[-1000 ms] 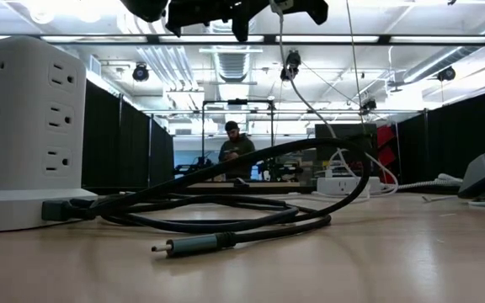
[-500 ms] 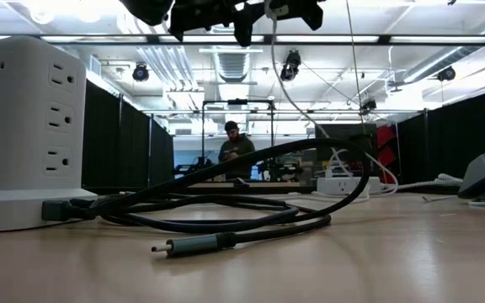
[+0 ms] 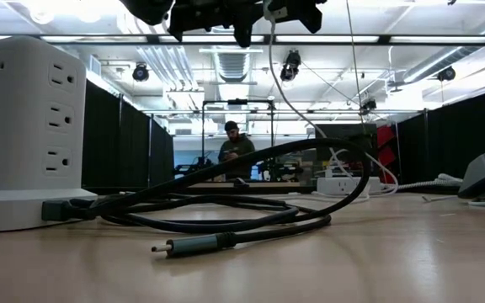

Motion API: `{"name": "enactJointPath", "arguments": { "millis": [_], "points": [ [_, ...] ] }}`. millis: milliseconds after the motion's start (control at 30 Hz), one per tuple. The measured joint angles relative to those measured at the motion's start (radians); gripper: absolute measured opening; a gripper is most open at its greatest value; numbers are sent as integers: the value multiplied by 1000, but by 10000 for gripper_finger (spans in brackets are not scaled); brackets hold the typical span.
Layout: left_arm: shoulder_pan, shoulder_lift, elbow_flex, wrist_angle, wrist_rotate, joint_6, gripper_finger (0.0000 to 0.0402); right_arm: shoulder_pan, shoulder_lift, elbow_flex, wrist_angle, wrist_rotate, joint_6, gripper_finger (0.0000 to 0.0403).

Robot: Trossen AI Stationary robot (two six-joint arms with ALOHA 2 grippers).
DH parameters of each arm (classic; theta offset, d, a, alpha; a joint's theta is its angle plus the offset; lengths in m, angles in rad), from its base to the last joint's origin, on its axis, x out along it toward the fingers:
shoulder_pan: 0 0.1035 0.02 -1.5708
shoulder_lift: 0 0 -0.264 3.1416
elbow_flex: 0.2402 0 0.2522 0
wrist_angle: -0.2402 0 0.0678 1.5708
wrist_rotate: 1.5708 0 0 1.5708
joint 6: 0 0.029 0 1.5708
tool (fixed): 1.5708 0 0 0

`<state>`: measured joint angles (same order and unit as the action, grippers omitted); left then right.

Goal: Plug in charger cables
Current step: Insert the white charger adapter into the top outlet extension

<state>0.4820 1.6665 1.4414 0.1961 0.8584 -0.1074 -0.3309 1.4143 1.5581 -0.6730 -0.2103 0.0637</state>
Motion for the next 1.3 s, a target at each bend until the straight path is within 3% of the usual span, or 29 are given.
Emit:
{"name": "enactJointPath", "arguments": {
  "millis": [400,633,800,1067,1300],
  "points": [
    [30,-6,4,-24,-13,-56,104,0,-47,-2,-3,65,-10,116],
    [69,-5,0,-58,-1,-119,104,1,-124,1,-6,210,-36,227],
    [77,-5,0,-50,-30,-134,104,4,-153,1,-37,238,-40,263],
    [95,-4,0,52,-68,-284,104,15,-193,0,-90,282,-94,258],
    [110,-4,0,117,-78,-446,104,51,-181,0,50,395,-310,237]
  ]
}}
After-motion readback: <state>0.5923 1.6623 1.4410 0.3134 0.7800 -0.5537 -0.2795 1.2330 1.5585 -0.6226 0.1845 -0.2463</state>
